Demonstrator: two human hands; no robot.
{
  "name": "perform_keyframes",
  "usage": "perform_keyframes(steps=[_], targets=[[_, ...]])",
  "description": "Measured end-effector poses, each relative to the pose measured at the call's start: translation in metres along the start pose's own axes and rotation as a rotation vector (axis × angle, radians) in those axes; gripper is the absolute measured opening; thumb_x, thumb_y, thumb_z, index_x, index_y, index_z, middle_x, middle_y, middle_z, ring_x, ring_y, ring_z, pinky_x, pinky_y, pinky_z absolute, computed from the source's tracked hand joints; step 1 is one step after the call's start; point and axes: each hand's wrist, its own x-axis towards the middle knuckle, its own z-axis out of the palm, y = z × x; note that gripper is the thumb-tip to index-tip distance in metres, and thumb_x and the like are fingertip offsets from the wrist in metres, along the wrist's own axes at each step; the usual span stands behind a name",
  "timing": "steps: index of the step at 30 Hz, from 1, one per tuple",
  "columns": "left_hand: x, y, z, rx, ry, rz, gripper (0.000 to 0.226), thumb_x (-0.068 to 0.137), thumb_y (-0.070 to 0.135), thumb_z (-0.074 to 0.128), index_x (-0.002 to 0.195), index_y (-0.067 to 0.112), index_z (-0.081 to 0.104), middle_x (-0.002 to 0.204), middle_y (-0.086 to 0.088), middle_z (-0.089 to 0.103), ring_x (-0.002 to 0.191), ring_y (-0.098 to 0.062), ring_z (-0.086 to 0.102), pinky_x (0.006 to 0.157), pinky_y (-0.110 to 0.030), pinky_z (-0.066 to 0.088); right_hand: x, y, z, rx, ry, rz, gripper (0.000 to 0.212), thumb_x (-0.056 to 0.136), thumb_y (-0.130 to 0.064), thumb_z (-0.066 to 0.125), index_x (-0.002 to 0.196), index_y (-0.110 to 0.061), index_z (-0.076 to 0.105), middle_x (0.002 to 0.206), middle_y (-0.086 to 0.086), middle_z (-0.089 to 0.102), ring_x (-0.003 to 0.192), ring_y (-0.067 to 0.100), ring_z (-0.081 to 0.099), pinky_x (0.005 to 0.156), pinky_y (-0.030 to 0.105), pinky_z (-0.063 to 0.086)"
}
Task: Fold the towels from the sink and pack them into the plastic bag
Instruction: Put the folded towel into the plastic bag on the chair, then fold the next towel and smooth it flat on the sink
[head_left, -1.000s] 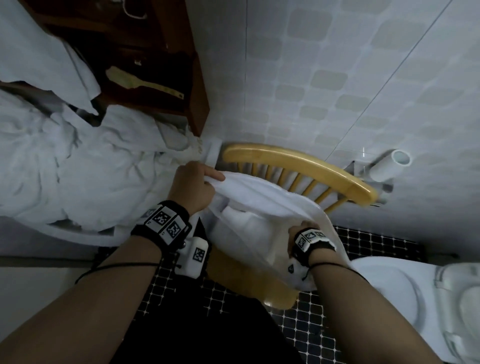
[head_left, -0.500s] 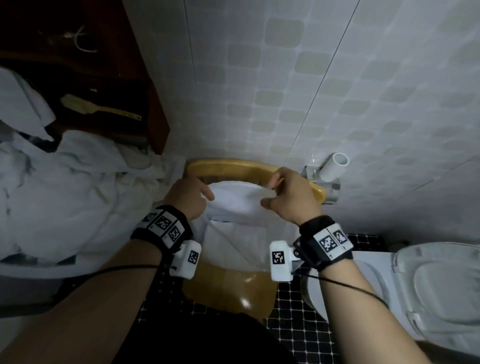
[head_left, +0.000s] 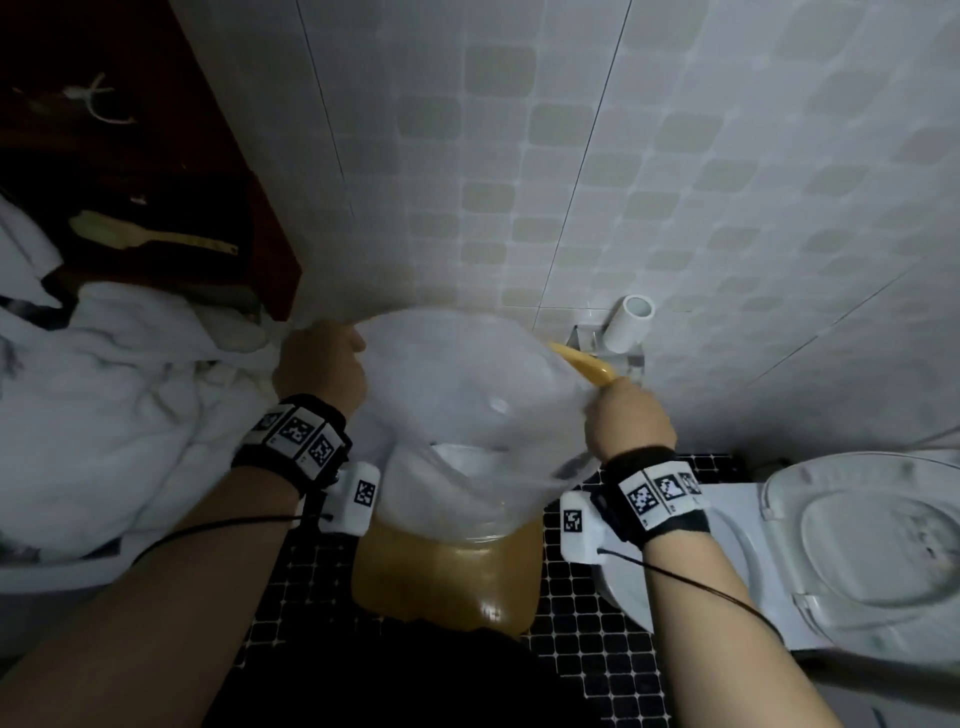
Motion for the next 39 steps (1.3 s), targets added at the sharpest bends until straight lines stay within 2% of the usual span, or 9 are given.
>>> perform_keyframes(steps=[2, 10, 15, 18, 21, 25, 27, 33, 39], targets=[[0.006, -0.001, -0.01, -0.002, 0.026, -0.034, 0.04, 0.095, 0.002, 0.06, 0.123, 0.025, 0.075, 0.138, -0.012, 0.064, 0.128, -0.037, 0.058, 0.103, -0.048, 0.054, 0.002, -0.008, -0.013, 0.003, 0.077, -0.018, 0.026, 0.099, -0.014, 0.06, 0.124, -0.006, 0.063, 0.121, 0.019, 0.068, 0.113, 0.039, 0.067, 0.09, 0.045, 0.055], [-0.011, -0.004, 0.003, 0.043, -0.339, 0.005, 0.04, 0.096, 0.0, 0.053, 0.115, 0.021, 0.08, 0.136, -0.01, 0.067, 0.119, -0.033, 0.065, 0.106, -0.041, 0.054, 0.016, -0.017, 0.004, -0.069, 0.075, -0.038, 0.029, 0.096, -0.013, 0.062, 0.124, -0.006, 0.065, 0.122, 0.016, 0.067, 0.113, 0.037, 0.067, 0.092, 0.042, 0.055], [0.007, -0.013, 0.012, 0.14, -0.472, -0.002, 0.036, 0.084, 0.031, 0.054, 0.108, 0.024, 0.079, 0.126, -0.004, 0.072, 0.109, -0.029, 0.067, 0.1, -0.042, 0.057, 0.014, -0.026, 0.007, -0.069, 0.029, -0.088, 0.042, 0.09, -0.017, 0.065, 0.13, -0.006, 0.059, 0.128, 0.019, 0.06, 0.118, 0.04, 0.059, 0.098, 0.045, 0.051], [0.037, -0.035, 0.042, 0.229, -0.497, -0.019, 0.039, 0.07, 0.045, 0.054, 0.099, 0.037, 0.079, 0.126, 0.004, 0.07, 0.116, -0.033, 0.06, 0.108, -0.055, 0.045, 0.002, -0.038, 0.013, -0.044, 0.14, -0.186, 0.05, 0.084, -0.017, 0.067, 0.132, -0.011, 0.057, 0.128, 0.021, 0.053, 0.116, 0.045, 0.053, 0.101, 0.051, 0.046], [0.037, -0.034, 0.039, 0.204, -0.458, -0.036, 0.03, 0.064, 0.05, 0.056, 0.087, 0.042, 0.075, 0.118, 0.007, 0.069, 0.117, -0.038, 0.056, 0.109, -0.062, 0.037, -0.008, -0.059, 0.017, 0.088, 0.183, -0.388, 0.046, 0.085, -0.021, 0.067, 0.131, -0.015, 0.063, 0.122, 0.017, 0.056, 0.11, 0.041, 0.056, 0.099, 0.046, 0.046], [0.007, -0.01, -0.009, -0.069, -0.337, 0.065, 0.023, 0.066, 0.054, 0.057, 0.069, 0.042, 0.076, 0.093, 0.003, 0.075, 0.095, -0.032, 0.067, 0.096, -0.052, 0.055, -0.02, -0.091, 0.019, 0.301, 0.083, -0.613, 0.029, 0.089, -0.018, 0.067, 0.117, -0.016, 0.074, 0.115, 0.013, 0.067, 0.102, 0.03, 0.066, 0.093, 0.033, 0.05], [0.003, -0.015, -0.019, -0.171, -0.243, 0.099, 0.036, 0.073, 0.053, 0.055, 0.075, 0.026, 0.078, 0.086, 0.0, 0.076, 0.085, -0.027, 0.07, 0.086, -0.046, 0.06, -0.029, -0.112, 0.021, 0.351, 0.041, -0.688, 0.025, 0.091, -0.016, 0.065, 0.113, -0.016, 0.075, 0.11, 0.008, 0.073, 0.099, 0.026, 0.068, 0.088, 0.029, 0.05], [0.004, -0.06, -0.048, -0.217, 0.001, 0.054, 0.012, 0.098, 0.024, 0.066, 0.092, 0.017, 0.074, 0.097, -0.006, 0.074, 0.097, -0.032, 0.067, 0.083, -0.034, 0.048, -0.062, -0.189, 0.027, 0.339, -0.078, -0.951, 0.027, 0.088, -0.008, 0.06, 0.109, -0.013, 0.076, 0.098, 0.007, 0.078, 0.091, 0.027, 0.072, 0.08, 0.034, 0.056], [0.023, -0.151, -0.069, -0.111, -0.036, -0.162, 0.027, 0.086, 0.041, 0.052, 0.098, 0.029, 0.073, 0.117, -0.009, 0.069, 0.11, -0.04, 0.062, 0.096, -0.048, 0.055, -0.097, -0.273, 0.052, 0.235, -0.132, -0.973, 0.031, 0.089, -0.015, 0.059, 0.116, -0.021, 0.072, 0.101, 0.005, 0.076, 0.101, 0.027, 0.07, 0.088, 0.04, 0.059]])
